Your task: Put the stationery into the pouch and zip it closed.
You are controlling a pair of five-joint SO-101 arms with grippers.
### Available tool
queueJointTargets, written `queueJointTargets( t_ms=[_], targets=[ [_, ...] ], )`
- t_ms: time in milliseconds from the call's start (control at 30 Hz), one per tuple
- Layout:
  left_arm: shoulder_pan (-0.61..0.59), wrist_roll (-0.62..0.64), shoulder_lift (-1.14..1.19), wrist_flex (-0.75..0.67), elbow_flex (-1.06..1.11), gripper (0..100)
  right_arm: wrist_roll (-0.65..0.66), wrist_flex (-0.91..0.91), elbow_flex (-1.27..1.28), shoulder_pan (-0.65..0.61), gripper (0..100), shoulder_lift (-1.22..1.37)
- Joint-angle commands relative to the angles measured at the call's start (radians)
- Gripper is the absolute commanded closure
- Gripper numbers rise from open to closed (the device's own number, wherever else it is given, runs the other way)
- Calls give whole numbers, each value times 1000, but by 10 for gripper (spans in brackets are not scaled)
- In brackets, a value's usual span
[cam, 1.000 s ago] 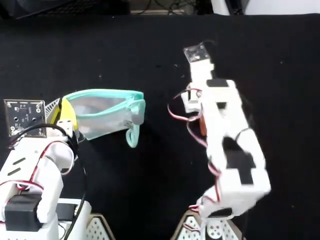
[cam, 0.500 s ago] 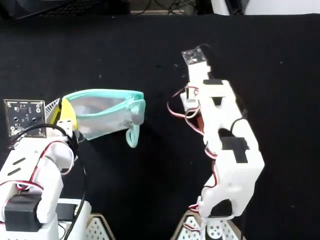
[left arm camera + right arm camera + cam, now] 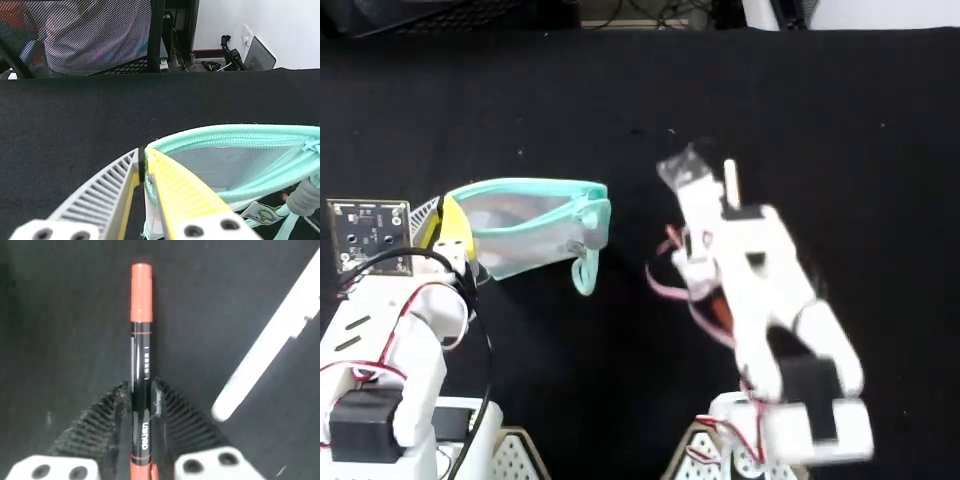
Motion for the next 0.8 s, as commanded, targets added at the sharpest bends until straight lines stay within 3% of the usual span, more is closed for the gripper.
queueJointTargets(
  t_ms=[0, 100, 167, 500, 767],
  targets=[
    [1, 0, 32, 20, 174, 966, 21, 20, 145, -20, 925, -202],
    [1, 0, 32, 20, 174, 965, 20, 77, 160, -20, 796, -277],
    [1, 0, 32, 20, 174, 965, 15, 91, 142, -21, 763, -306],
    [1, 0, 32, 20, 174, 965, -94, 87, -56, -189, 797, -154],
    [1, 0, 32, 23, 174, 965, -95, 86, -260, -133, 822, 183]
  ],
)
